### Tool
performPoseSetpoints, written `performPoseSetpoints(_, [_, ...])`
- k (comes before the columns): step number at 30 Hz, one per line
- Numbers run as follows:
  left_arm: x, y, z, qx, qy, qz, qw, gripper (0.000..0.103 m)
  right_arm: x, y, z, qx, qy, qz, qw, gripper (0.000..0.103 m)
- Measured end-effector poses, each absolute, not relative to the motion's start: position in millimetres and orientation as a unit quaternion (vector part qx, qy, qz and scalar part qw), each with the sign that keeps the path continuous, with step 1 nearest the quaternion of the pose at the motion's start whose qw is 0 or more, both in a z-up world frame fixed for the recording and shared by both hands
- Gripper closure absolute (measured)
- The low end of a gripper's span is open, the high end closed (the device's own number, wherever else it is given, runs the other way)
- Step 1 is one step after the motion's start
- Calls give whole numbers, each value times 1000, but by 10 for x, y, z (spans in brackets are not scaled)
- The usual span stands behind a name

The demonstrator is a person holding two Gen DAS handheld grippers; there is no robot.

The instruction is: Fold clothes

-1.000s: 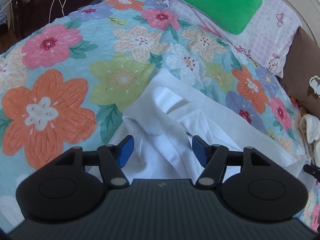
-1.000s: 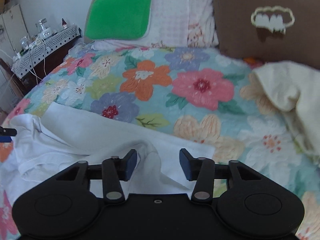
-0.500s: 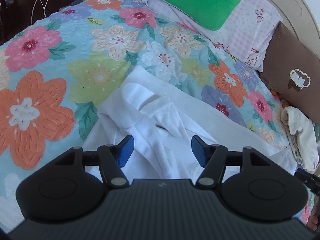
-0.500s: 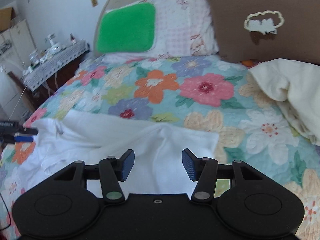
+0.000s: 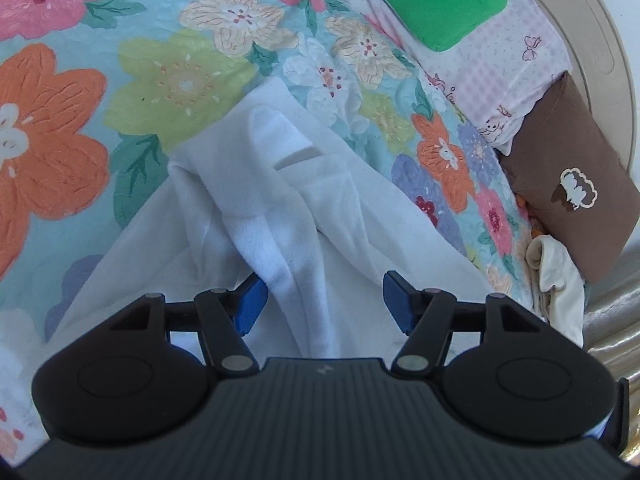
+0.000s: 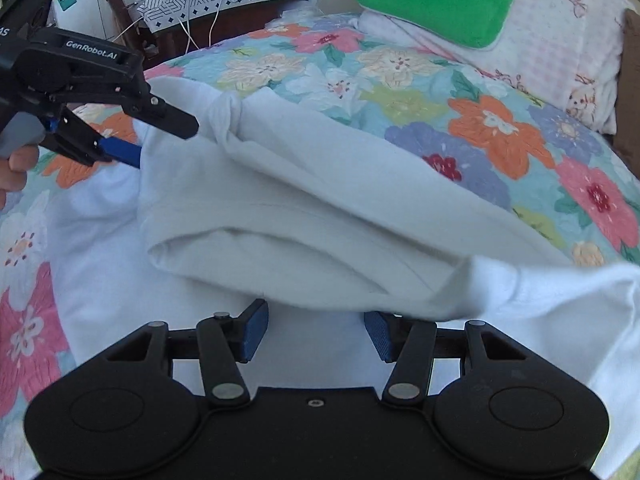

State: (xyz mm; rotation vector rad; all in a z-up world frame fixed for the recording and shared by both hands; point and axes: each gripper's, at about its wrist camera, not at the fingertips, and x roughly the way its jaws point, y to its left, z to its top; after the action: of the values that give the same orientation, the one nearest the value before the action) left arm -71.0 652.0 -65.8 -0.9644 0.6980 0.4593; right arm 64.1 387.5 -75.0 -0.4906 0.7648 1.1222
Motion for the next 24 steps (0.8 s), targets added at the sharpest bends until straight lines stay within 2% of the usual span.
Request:
performPoseSetpoints(2, [-655, 6547, -524, -436, 335, 219, 806, 41, 755, 3952, -657, -200, 330, 510, 769, 45])
performPoseSetpoints(4, [-725, 6564, -260, -409, 309, 232, 827, 39, 939, 3993, -532, -166, 316, 493, 794, 45])
performPoseSetpoints(8, [-874, 6590, -7, -387, 280, 251, 842, 36, 1296, 3886, -344, -94, 323, 462, 821, 45])
performPoseSetpoints(14, [-772, 6572, -434, -366, 343, 263, 824, 35, 1620, 3415, -324, 14, 361, 419, 833, 45])
performPoseSetpoints(18, [-693, 6587, -649, -321, 369, 289, 823, 35, 1723, 2958, -449, 23, 375, 374, 848, 44])
performPoseSetpoints(21, [-643, 6663, -812, -276, 416, 368, 784, 34, 1827, 2599, -560, 12, 384, 331, 862, 44])
performPoseSetpoints(24, [-729, 6773, -878, -304, 425, 394, 756, 32, 1931, 2251, -665, 12, 392, 288, 874, 44])
